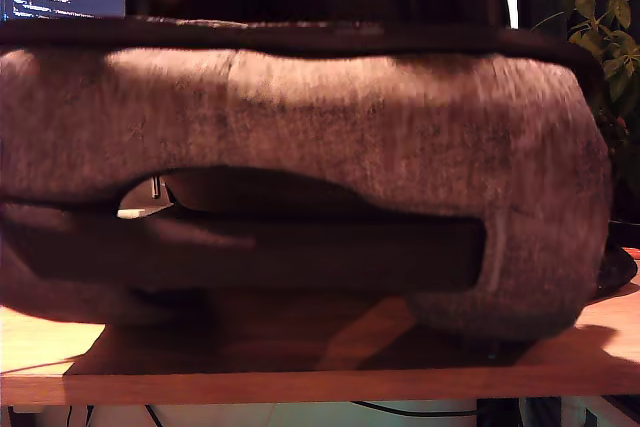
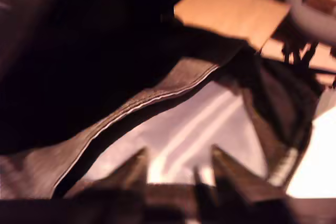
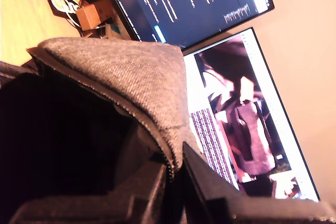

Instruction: Pack the pair of socks inside the grey Google backpack

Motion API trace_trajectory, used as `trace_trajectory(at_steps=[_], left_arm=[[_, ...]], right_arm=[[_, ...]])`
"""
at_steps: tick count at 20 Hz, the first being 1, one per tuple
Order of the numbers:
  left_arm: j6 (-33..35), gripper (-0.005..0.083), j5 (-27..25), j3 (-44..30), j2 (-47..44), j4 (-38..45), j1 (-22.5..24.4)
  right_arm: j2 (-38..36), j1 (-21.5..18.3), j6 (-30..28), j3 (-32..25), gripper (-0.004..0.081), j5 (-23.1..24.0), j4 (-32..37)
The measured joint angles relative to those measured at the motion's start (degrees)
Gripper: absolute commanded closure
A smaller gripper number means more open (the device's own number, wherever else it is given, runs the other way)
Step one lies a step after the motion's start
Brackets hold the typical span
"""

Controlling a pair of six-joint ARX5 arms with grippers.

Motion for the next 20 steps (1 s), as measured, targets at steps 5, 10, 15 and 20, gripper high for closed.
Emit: trace_trajectory(at_steps=[5, 10, 15, 20], left_arm=[[0.0, 0.0795, -5.7, 0.9, -5.2, -1.4, 0.0], [0.1, 0.0795, -10.2, 0.9, -9.4, -3.8, 0.0], [0.2, 0.0795, -12.3, 0.9, -12.0, -3.8, 0.0], [0.8, 0.0795, -14.7, 0.9, -11.5, -3.8, 0.0]], right_arm=[[-0.5, -0.7, 6.1, 0.8, 0.0781, -2.3, -6.5], [-0.6, -0.9, 13.6, 0.8, 0.0782, -5.6, -14.9], [1.7, -1.5, 22.4, 1.0, 0.0782, -12.4, -22.1], [8.6, -1.6, 28.4, 1.0, 0.0782, -20.6, -27.2]])
